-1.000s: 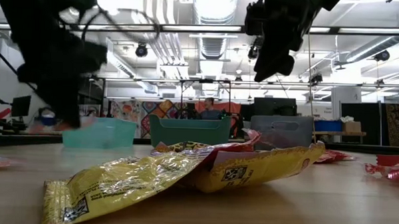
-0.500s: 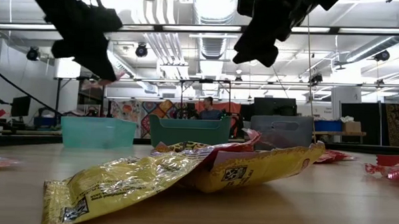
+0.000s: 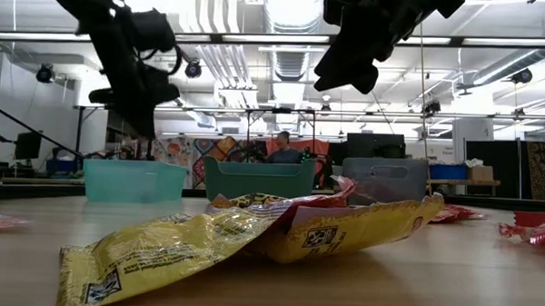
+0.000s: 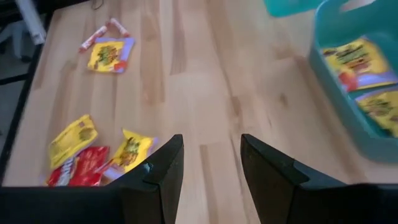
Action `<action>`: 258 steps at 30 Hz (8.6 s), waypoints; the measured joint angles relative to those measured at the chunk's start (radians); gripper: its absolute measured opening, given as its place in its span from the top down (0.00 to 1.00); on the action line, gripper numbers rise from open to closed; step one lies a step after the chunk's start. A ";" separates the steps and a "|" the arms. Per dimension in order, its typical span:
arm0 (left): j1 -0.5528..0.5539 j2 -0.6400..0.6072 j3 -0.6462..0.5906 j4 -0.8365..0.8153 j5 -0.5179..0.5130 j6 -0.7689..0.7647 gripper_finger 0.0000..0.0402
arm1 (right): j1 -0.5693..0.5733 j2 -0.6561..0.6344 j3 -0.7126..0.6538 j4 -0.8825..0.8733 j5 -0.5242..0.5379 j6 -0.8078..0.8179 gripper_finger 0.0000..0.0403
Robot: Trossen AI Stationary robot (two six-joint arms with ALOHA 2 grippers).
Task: Sort candy
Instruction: Put the white candy into the blue bin, then put the red candy into the black bin, then put the white candy into the blue bin
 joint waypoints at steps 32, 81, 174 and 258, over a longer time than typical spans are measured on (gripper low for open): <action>-0.524 -0.111 -0.008 0.140 -0.076 -0.161 0.59 | 0.103 0.000 0.000 -0.191 0.001 0.513 0.63; -1.265 0.131 -0.009 0.528 -0.532 -0.291 0.59 | 0.220 0.379 0.011 -0.468 0.323 0.880 0.60; -1.445 0.330 0.059 -0.120 0.315 -1.253 0.59 | -0.063 -0.020 0.008 -0.080 0.322 0.221 0.59; -1.169 0.109 0.155 0.079 -0.704 -0.205 0.99 | 0.204 -0.015 -0.190 0.705 0.191 -0.140 0.60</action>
